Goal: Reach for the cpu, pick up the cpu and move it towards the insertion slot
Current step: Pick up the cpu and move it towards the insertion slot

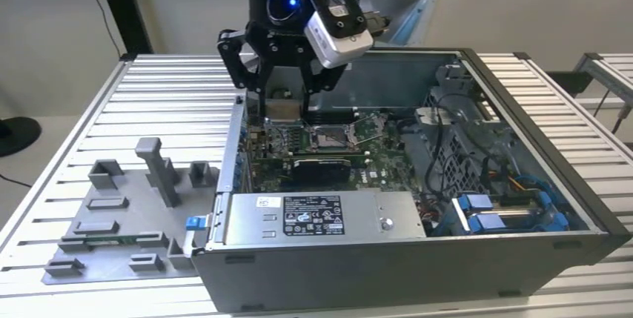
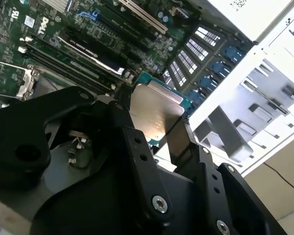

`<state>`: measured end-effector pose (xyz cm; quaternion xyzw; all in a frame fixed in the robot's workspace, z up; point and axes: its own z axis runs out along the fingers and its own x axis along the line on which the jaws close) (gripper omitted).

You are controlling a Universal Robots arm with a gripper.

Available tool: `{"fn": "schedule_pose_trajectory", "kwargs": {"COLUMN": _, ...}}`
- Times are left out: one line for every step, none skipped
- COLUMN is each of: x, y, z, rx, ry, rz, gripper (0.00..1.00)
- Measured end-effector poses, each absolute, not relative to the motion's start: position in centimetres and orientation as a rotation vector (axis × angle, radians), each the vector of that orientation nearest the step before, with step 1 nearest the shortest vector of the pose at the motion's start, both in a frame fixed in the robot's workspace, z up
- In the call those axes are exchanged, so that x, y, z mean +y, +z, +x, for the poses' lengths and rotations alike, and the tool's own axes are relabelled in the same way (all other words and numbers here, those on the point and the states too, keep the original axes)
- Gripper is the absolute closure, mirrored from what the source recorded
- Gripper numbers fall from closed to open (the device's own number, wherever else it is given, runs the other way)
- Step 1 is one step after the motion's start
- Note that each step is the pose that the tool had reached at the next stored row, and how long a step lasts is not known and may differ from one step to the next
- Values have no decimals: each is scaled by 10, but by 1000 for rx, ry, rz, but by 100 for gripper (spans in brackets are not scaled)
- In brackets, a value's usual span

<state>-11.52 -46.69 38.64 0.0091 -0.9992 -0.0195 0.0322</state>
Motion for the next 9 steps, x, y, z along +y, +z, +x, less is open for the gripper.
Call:
{"fn": "schedule_pose_trajectory", "kwargs": {"x": -467, "y": 386, "z": -113, "rx": -3076, "ry": -60, "rz": 28, "gripper": 100}}
{"fn": "schedule_pose_trajectory", "kwargs": {"x": -467, "y": 386, "z": -111, "rx": -3076, "ry": -60, "rz": 28, "gripper": 100}}
{"fn": "schedule_pose_trajectory", "kwargs": {"x": -467, "y": 386, "z": -109, "rx": -3076, "ry": -60, "rz": 28, "gripper": 100}}
{"fn": "schedule_pose_trajectory", "kwargs": {"x": -467, "y": 386, "z": -108, "rx": -3076, "ry": -60, "rz": 28, "gripper": 100}}
{"fn": "schedule_pose_trajectory", "kwargs": {"x": -467, "y": 386, "z": -106, "rx": -3076, "ry": -60, "rz": 28, "gripper": 100}}
{"fn": "schedule_pose_trajectory", "kwargs": {"x": -467, "y": 386, "z": -105, "rx": -3076, "ry": -60, "rz": 28, "gripper": 100}}
{"fn": "schedule_pose_trajectory", "kwargs": {"x": -467, "y": 386, "z": -103, "rx": -3076, "ry": -60, "rz": 28, "gripper": 100}}
{"fn": "schedule_pose_trajectory", "kwargs": {"x": -467, "y": 386, "z": -101, "rx": -3076, "ry": -60, "rz": 28, "gripper": 100}}
{"fn": "schedule_pose_trajectory", "kwargs": {"x": -467, "y": 386, "z": -99, "rx": -3076, "ry": -60, "rz": 28, "gripper": 100}}
